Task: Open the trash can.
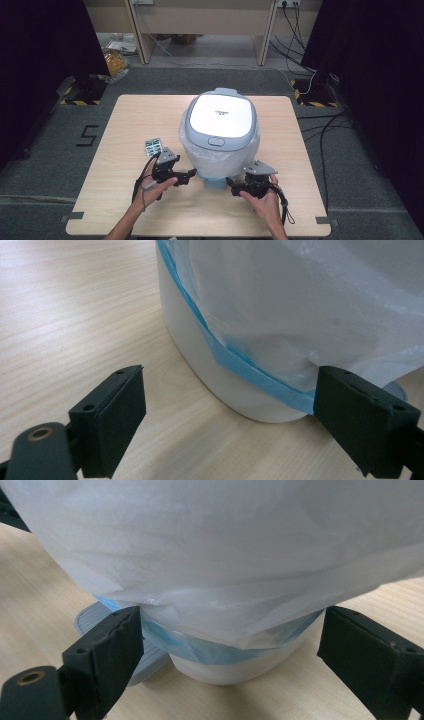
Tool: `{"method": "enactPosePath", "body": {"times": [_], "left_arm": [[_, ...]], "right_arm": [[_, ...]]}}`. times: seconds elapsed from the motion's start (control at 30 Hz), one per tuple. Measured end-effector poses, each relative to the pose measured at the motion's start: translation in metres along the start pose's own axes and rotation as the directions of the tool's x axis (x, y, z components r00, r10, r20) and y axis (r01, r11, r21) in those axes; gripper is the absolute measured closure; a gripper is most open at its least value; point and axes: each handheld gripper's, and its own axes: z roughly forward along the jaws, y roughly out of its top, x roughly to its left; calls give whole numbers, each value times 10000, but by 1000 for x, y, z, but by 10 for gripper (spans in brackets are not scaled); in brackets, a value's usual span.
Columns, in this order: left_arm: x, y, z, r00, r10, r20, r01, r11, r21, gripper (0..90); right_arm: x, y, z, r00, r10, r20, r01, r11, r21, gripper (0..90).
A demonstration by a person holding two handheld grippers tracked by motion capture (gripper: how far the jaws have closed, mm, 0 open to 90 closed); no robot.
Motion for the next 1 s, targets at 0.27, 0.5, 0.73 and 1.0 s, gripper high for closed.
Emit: {"method": "enactPosePath", "body": {"times": [0.27, 0.5, 0.73, 1.0], "left_arm": [[4, 4, 7, 9999, -133, 24, 133, 9999, -39, 144], [6, -5, 2, 9999, -110, 91, 108, 9996, 248, 149], [12, -26, -17, 9994, 214, -264, -191, 9962, 847, 149], [26, -50, -44, 9935, 506, -1024, -357, 9892, 1422, 149]], "right_arm": [[-10, 2, 6, 9997, 213, -137, -213, 9998, -19, 95], [-4, -4, 4, 9997, 171, -157, -167, 9996, 220, 152], [11, -20, -1, 9993, -196, -320, 228, 9944, 1034, 153], [34, -23, -6, 9912, -672, -1139, 793, 9913, 1054, 166]]}}
